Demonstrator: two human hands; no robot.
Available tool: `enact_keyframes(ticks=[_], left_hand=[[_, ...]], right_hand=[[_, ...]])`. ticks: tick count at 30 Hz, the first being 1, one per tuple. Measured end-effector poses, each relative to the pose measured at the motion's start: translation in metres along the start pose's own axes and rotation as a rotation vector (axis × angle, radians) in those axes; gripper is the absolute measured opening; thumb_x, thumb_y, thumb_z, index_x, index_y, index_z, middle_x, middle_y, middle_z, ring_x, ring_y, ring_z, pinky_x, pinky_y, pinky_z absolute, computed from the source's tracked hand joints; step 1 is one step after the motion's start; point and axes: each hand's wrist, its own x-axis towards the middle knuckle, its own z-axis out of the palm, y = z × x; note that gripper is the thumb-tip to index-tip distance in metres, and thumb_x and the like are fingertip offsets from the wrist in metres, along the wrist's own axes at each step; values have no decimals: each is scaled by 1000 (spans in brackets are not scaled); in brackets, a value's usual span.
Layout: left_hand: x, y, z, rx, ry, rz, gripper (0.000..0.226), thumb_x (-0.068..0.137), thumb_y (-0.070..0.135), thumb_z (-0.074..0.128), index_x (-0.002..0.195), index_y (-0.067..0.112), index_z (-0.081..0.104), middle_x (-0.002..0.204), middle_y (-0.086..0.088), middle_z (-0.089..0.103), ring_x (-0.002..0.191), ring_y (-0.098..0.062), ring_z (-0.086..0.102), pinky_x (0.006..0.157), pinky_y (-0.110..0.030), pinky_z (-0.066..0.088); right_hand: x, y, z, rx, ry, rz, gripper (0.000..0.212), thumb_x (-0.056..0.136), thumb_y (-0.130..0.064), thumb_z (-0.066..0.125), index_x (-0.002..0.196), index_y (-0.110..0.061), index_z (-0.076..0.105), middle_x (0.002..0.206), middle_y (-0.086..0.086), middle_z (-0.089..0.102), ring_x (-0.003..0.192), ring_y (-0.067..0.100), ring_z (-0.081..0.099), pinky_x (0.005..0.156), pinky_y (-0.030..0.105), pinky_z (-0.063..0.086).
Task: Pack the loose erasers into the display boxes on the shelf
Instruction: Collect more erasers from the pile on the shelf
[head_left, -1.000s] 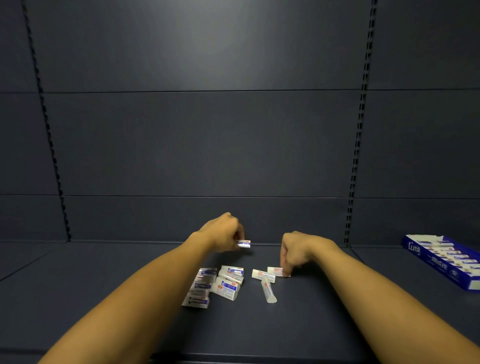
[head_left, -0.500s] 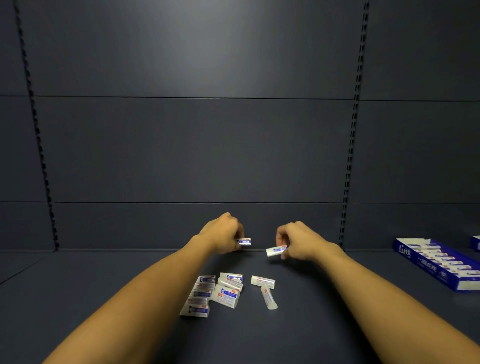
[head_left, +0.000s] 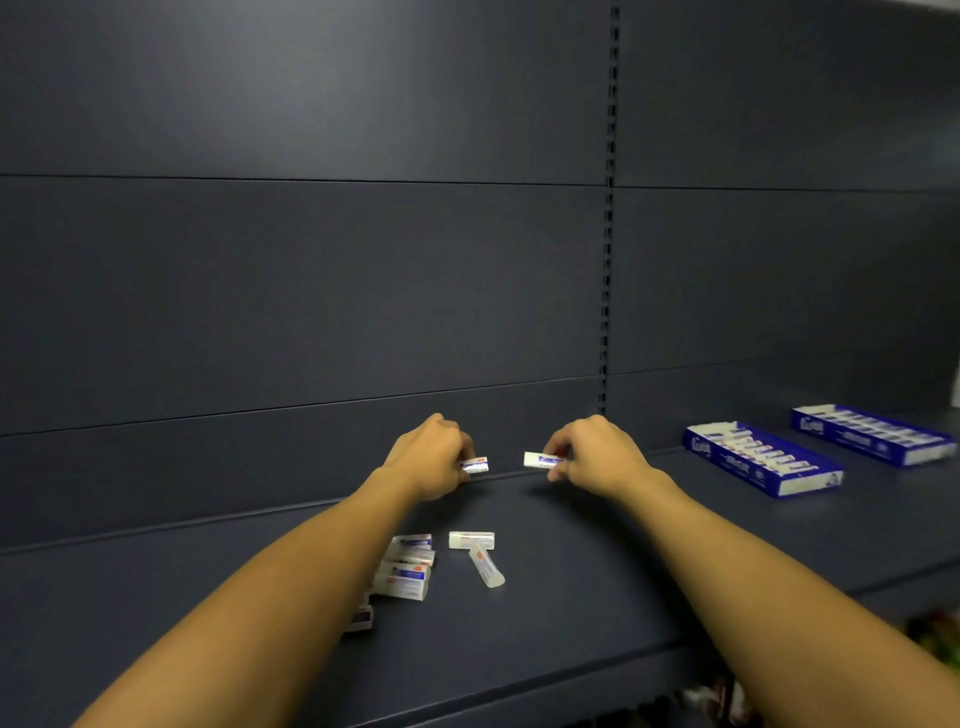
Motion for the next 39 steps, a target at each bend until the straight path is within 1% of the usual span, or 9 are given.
enact_keyframes(ticks=[3, 8, 13, 17, 22, 26, 29, 33, 39], left_hand=[[7, 13, 0, -4, 17, 15, 21, 89, 33, 73, 109, 26, 71, 103, 7, 58, 108, -15, 48, 84, -37, 51], [17, 43, -1, -24, 47, 52, 21, 89, 34, 70, 108, 24, 72, 100, 8, 56, 108, -15, 48, 82, -37, 52], [27, 78, -4, -20, 41, 81, 19, 89, 28, 68, 108, 24, 72, 100, 8, 54, 107, -15, 48, 81, -35, 52], [34, 104, -3, -8, 23, 79, 20, 88, 25, 67, 108, 24, 72, 101, 8, 55, 107, -15, 47, 81, -36, 53], [48, 148, -1, -10, 4, 28, 20, 89, 24, 66, 108, 25, 71, 101, 7, 57, 109, -16, 48, 83, -39, 55], [59, 189, 1, 5, 4, 5, 21, 89, 24, 65, 109, 26, 71, 97, 10, 52, 111, -16, 48, 81, -37, 54], [66, 219, 3, 34, 10, -5, 21, 89, 24, 64, 110, 26, 70, 103, 7, 57, 111, -16, 48, 77, -35, 52], [77, 252, 6, 26, 22, -38, 21, 87, 21, 63, 106, 26, 70, 104, 7, 58, 112, -16, 48, 71, -33, 45], [92, 285, 9, 36, 3, -44, 20, 88, 21, 63, 106, 25, 71, 97, 9, 51, 110, -17, 50, 73, -35, 51]], right_hand=[[-13, 6, -5, -35, 14, 43, 27, 85, -32, 77, 111, -29, 75, 105, -6, 72, 94, 17, 65, 81, 35, 55], [-30, 21, -19, -164, 34, 105, 22, 83, -19, 67, 102, -28, 74, 100, -3, 70, 87, 21, 66, 70, 32, 53], [-43, 46, -39, -239, 57, 165, 20, 83, -20, 67, 100, -29, 74, 97, -3, 70, 87, 22, 66, 72, 33, 54], [-52, 68, -51, -237, 54, 194, 20, 83, -18, 67, 99, -28, 73, 99, -2, 69, 88, 21, 65, 75, 36, 57], [-71, 113, -64, -215, 14, 208, 21, 85, -16, 67, 102, -27, 73, 104, 1, 69, 91, 22, 66, 76, 34, 55], [-86, 145, -76, -179, 15, 221, 19, 84, -16, 68, 99, -26, 74, 104, 0, 69, 91, 22, 65, 73, 33, 53], [-95, 168, -87, -162, 15, 218, 20, 84, -14, 68, 99, -26, 74, 105, 0, 66, 92, 23, 64, 69, 32, 47], [-107, 198, -94, -164, 17, 220, 23, 83, -11, 65, 99, -25, 75, 105, 1, 66, 94, 26, 65, 71, 31, 48], [-118, 234, -99, -169, 4, 223, 22, 84, -13, 66, 103, -22, 74, 108, 3, 67, 95, 26, 66, 71, 30, 48]])
